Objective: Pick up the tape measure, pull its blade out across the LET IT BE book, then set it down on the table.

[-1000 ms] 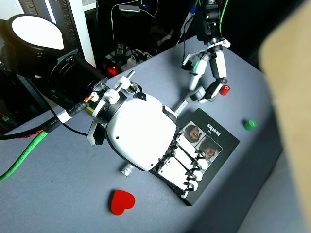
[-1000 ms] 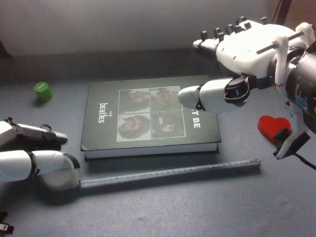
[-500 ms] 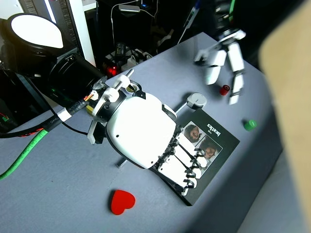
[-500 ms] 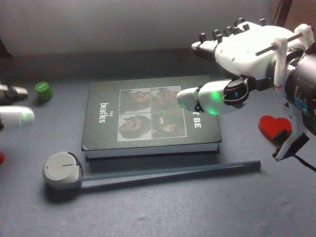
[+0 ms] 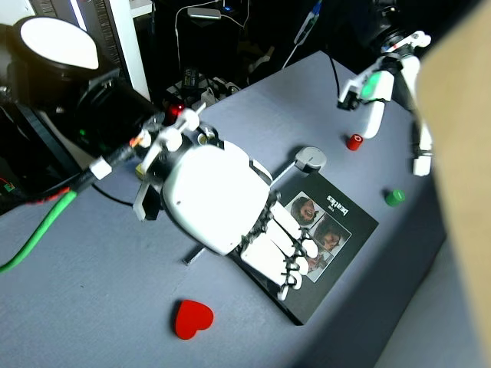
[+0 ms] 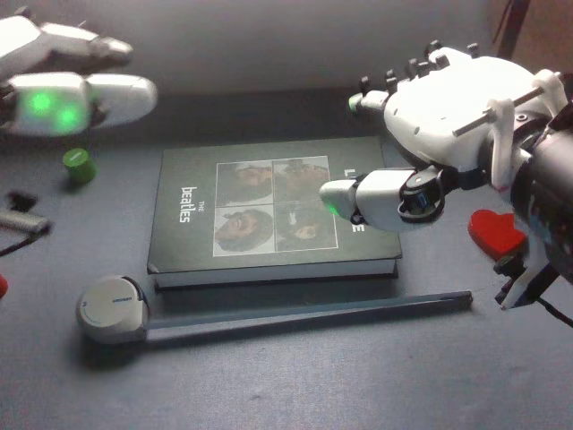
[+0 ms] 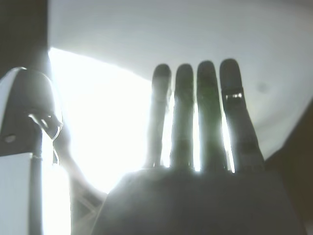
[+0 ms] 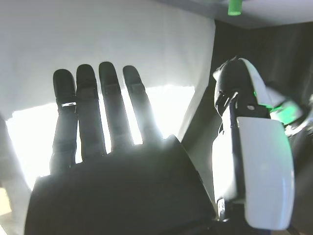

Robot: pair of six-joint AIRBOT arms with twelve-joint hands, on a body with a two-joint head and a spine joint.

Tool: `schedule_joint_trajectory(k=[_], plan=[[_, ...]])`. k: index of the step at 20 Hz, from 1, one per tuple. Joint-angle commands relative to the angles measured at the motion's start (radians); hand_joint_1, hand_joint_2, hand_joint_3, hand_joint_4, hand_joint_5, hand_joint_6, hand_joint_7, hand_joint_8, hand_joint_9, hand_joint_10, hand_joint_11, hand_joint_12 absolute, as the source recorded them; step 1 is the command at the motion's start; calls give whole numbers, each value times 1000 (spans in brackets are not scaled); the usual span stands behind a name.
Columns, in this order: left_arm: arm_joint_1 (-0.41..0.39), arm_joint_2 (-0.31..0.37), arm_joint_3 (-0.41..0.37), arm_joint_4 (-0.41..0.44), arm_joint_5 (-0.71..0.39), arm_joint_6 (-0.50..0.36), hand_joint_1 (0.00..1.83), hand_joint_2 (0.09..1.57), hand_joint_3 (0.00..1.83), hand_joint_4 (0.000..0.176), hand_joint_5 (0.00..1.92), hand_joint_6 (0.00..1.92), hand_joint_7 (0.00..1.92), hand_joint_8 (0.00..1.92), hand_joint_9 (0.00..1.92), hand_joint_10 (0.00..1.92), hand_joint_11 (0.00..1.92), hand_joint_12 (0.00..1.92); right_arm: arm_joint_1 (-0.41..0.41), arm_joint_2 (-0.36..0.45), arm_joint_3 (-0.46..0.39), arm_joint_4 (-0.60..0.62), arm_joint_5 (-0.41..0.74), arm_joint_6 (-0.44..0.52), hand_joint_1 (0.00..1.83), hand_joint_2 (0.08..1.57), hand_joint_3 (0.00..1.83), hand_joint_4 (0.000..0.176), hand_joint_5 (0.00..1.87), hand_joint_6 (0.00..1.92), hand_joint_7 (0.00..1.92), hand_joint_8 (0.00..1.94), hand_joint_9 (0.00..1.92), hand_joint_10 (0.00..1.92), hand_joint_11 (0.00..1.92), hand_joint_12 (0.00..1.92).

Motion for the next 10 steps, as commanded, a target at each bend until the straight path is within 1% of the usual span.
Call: schedule_joint_trajectory(k=[1,2,3,4,5,6,7,8,9,10], plan=[[-48,-11,-4,-75,-92,106,606,1050,1,0,804,23,756,20,737,52,337,849,6,2,-7,-80,-75,4,445,1124,1,0,767,78,821,57,832,150,503,1096],[-110,-27,-14,-208,-69,317,695,1050,0,0,912,58,863,57,867,103,455,906,6,0,-11,-80,-87,4,609,1123,0,0,874,301,929,159,816,673,642,1299],[-172,-46,-17,-344,-46,530,763,1041,0,0,1021,111,953,192,962,281,595,992,4,-2,-15,-80,-98,4,872,1165,10,123,844,1044,892,591,810,1174,755,1535],[-222,-62,-19,-482,-25,779,763,1041,0,0,1021,111,953,192,962,281,595,992,3,-3,-17,-80,-105,4,872,1165,10,123,844,1044,892,591,810,1174,755,1535],[-263,-76,-25,-593,-27,1010,944,1132,0,135,957,856,977,335,986,434,678,1038,1,-4,-20,-80,-112,4,915,1190,4,165,815,1241,812,938,805,1427,799,1679],[-299,-85,-40,-655,-54,1219,944,1132,0,135,957,856,977,335,986,434,678,1038,0,-5,-22,-80,-123,4,915,1190,4,165,815,1241,812,938,805,1427,799,1679],[-330,-89,-67,-730,-94,1430,889,1041,0,29,874,1217,943,986,974,1029,818,1262,-1,-6,-22,-80,-125,4,932,1149,0,0,782,1591,801,1593,995,1822,1131,1873],[-378,-92,-113,-860,-177,1691,889,1041,0,29,874,1217,943,986,974,1029,818,1262,-1,-6,-22,-80,-126,4,932,1149,0,0,782,1591,801,1593,995,1822,1131,1873],[-407,-98,-156,-949,-287,1858,913,1030,0,0,865,1691,896,1551,953,1514,886,1575,0,-7,-22,-80,-129,4,967,1133,0,0,782,1830,887,1871,1125,1901,1355,1911],[-419,-101,-185,-1026,-361,1913,940,1043,3,0,856,1911,863,1881,935,1817,888,1800,0,-8,-22,-79,-132,4,982,1130,0,0,869,1917,1001,1938,1227,1920,1496,1921]])
